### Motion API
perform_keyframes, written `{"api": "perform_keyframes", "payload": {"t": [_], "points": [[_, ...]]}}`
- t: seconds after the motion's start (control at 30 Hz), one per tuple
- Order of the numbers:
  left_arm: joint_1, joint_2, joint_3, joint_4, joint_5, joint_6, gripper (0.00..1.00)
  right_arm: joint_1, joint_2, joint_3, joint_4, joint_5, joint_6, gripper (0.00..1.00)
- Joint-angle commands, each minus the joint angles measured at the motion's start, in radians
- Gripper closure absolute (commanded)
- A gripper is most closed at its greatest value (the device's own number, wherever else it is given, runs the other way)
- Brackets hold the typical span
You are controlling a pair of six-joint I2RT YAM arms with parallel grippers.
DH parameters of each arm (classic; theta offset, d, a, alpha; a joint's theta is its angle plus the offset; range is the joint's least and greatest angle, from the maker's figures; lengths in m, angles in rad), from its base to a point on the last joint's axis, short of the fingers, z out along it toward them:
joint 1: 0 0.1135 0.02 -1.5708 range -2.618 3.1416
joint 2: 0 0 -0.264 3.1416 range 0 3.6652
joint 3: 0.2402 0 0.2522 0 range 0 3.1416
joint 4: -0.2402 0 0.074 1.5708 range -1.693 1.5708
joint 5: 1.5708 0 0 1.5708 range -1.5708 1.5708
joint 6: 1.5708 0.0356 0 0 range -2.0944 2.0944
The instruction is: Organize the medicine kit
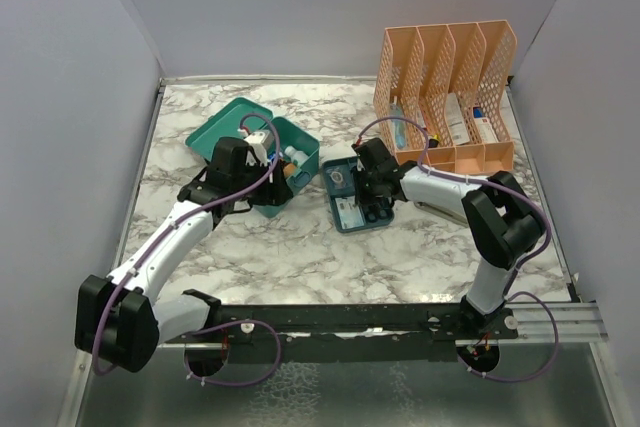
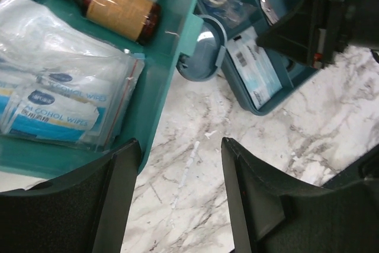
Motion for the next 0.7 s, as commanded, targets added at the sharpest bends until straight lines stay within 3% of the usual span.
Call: {"api": "perform_keyframes", "payload": {"t": [0.0, 0.3, 0.47, 0.67], "points": [[-0.028, -0.044, -0.064, 0.091, 0.173, -0.056, 0.41, 0.003, 0.023, 0.013, -0.002, 0.059, 0.019, 0.91], [-0.101, -0.055, -0.129, 0.160, 0.246, -0.120, 0.41, 0.003, 0.026, 0.018, 0.010, 0.087, 0.050, 0.91], [-0.116, -0.073, -0.144, 0.210, 0.308, -0.126, 0.39, 0.003, 0.013, 0.032, -0.011, 0.100, 0.058, 0.99], [-0.115, -0.197, -0.118, 0.127, 0.126, -0.085, 0.30, 0.003, -0.017, 0.068, -0.052, 0.097, 0.063, 0.99]]}}
